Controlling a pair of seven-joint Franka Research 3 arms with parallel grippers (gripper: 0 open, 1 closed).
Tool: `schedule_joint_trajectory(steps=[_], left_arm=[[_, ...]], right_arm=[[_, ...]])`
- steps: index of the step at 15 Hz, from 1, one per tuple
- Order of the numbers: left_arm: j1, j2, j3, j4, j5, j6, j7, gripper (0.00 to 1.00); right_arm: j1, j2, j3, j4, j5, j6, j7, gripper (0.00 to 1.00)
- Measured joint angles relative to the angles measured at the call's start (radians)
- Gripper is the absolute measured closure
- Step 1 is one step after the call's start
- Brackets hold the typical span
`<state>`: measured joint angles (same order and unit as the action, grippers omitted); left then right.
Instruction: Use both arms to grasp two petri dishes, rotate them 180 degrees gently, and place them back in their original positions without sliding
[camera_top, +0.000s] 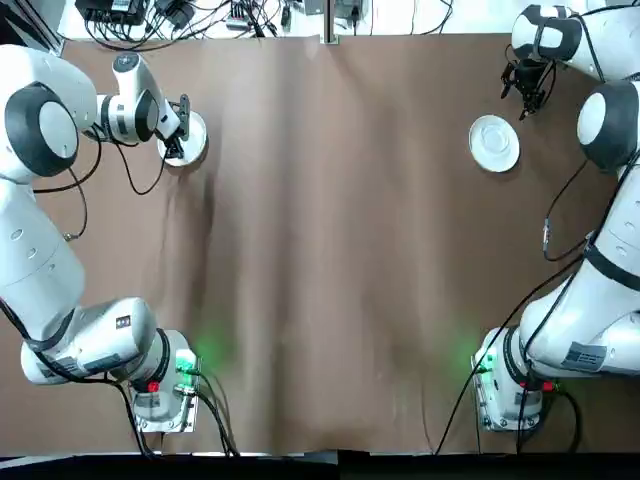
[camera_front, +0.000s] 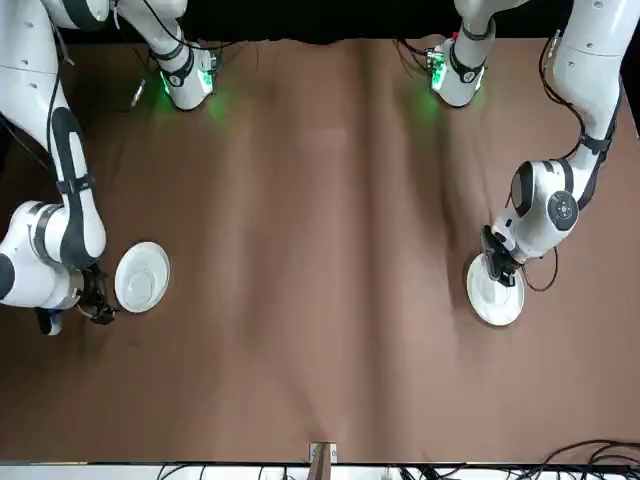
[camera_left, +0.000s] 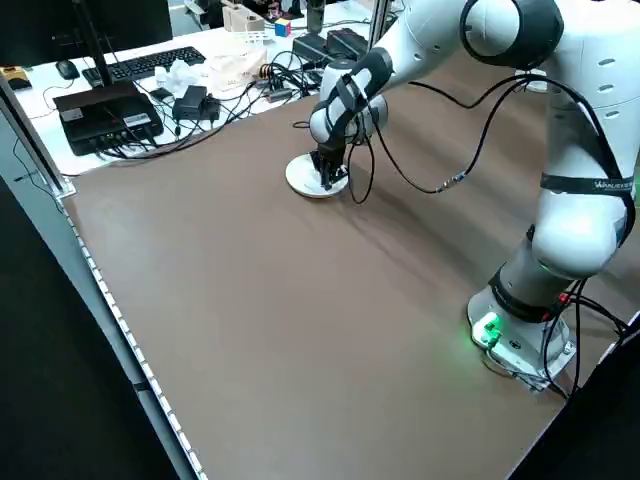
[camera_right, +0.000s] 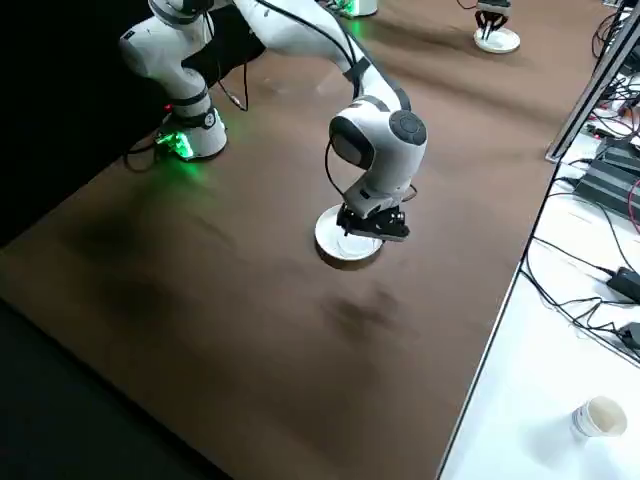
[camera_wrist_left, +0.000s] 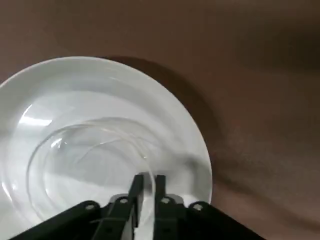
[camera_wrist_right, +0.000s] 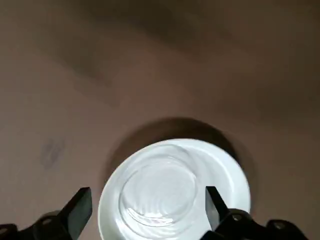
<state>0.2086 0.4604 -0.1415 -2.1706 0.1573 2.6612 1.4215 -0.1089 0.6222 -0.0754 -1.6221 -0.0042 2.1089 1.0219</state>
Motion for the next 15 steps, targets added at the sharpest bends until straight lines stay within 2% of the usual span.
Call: schedule_joint_trajectory(steps=[2,3,9,12,15], left_arm=[[0.000,0.000,0.000,0.000,0.000,0.000,0.000,0.90],[0.000,0.000,0.000,0.000,0.000,0.000,0.000,0.96],[0.000,0.000,-0.001,0.004,0.000,0.002,-0.034,0.96],[-0.001,-0.001,-0.013,0.026,0.000,-0.005,-0.140,0.96],[0.000,-0.006,-0.036,0.073,0.000,-0.073,-0.286,0.96]], right_arm=[[0.001,0.018,0.001,-0.001,0.000,0.013,0.116,0.00],[0.003,0.026,0.002,-0.002,0.000,0.019,0.162,0.00],[0.022,0.048,0.002,-0.019,0.000,0.039,0.324,0.00],[0.023,0.049,0.002,-0.032,0.000,0.039,0.334,0.00],[0.023,0.050,0.002,-0.046,0.000,0.039,0.344,0.00]])
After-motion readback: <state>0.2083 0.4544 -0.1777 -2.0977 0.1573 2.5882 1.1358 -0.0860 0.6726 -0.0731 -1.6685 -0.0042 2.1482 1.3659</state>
